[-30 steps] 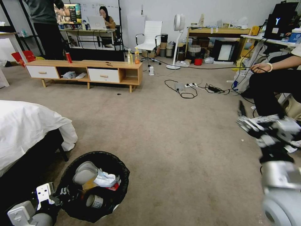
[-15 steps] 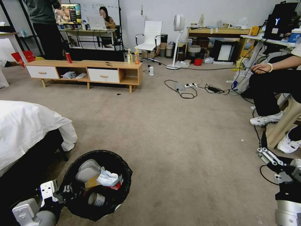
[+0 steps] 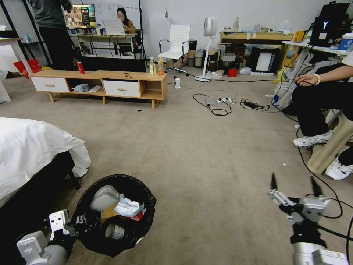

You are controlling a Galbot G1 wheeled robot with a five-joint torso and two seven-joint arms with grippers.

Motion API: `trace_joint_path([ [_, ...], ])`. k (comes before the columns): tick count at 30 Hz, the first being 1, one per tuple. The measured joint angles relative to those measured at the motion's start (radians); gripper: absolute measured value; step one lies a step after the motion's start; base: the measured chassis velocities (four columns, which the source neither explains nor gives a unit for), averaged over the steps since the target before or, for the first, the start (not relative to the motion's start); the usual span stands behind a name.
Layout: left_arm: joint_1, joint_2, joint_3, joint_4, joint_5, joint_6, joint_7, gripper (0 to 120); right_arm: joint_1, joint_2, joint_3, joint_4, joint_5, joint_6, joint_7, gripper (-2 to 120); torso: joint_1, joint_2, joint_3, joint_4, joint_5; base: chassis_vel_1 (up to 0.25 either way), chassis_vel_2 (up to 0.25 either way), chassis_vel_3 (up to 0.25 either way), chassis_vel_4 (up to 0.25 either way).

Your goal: Pick up the trash bin and place the garbage on the floor into it.

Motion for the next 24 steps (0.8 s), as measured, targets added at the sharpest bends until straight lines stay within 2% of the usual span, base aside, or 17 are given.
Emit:
trace_joint_path([
  [8, -0.004, -0.011, 0.004, 0.01, 0.018, -0.004, 0.008, 2, 0.044, -0.021, -0.036, -0.038, 0.008, -0.01, -0.024, 100, 0.0, 0.0, 0.0, 0.0, 0.0, 0.0, 0.0, 0.0, 0.0],
  [24, -0.004, -0.018, 0.001, 0.018, 0.036, -0.009, 0.019, 2, 0.061, -0.015, -0.039, -0.053, 0.005, -0.007, -0.023, 100, 0.0, 0.0, 0.0, 0.0003, 0.0, 0.0, 0.0, 0.0, 0.0],
])
